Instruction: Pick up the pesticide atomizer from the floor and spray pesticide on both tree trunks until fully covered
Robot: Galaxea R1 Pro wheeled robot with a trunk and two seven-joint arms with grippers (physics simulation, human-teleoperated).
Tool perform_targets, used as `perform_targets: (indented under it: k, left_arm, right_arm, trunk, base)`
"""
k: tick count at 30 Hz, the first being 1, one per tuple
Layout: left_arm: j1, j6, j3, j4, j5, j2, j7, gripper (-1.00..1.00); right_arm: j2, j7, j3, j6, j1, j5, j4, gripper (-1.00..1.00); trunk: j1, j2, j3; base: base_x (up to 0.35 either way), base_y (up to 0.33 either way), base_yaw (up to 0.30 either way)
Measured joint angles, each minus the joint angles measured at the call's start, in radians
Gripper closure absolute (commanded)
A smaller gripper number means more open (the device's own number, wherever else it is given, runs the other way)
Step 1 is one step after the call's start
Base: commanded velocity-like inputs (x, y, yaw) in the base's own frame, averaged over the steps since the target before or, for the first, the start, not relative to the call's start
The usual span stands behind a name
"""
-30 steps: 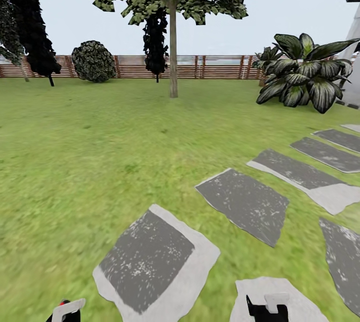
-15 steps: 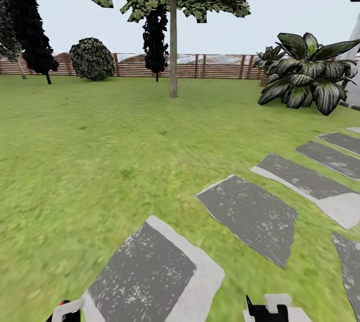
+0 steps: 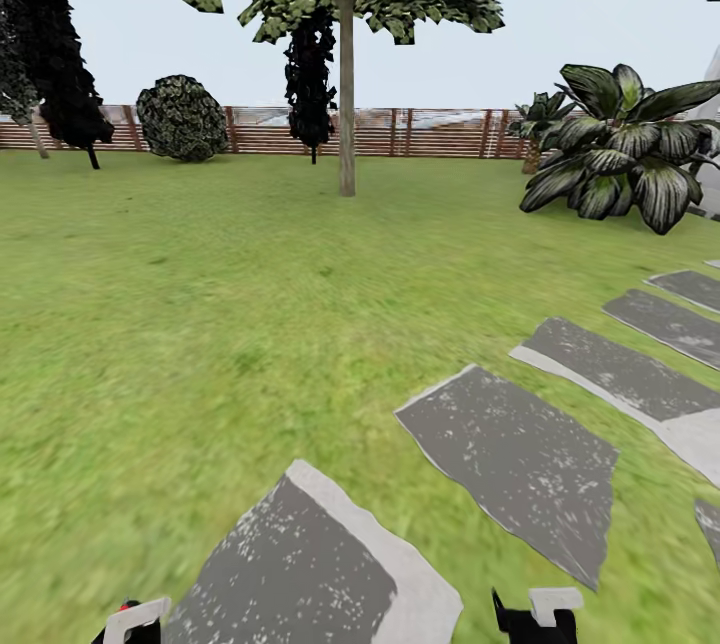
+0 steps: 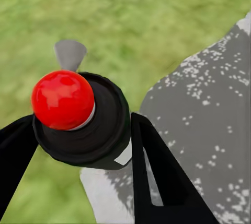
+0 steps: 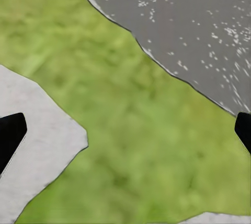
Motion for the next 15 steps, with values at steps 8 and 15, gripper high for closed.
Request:
perform_targets:
  k: [8, 15]
  left_arm:
    - [0.0, 0.0, 0.0, 0.001, 0.0, 0.0, 0.0, 1.0]
    - [0.0, 0.0, 0.0, 0.001, 0.0, 0.0, 0.0, 1.0]
  right_arm:
    - [0.0, 0.0, 0.0, 0.0, 0.0, 0.0, 0.0, -1.0]
    - [0.0, 0.0, 0.0, 0.0, 0.0, 0.0, 0.0, -1.0]
  trunk:
    - [0.0, 0.0, 0.0]
    - [0.0, 0.0, 0.0]
  base:
    - [0.339, 0.0, 0.0]
    - [0.339, 0.0, 0.0]
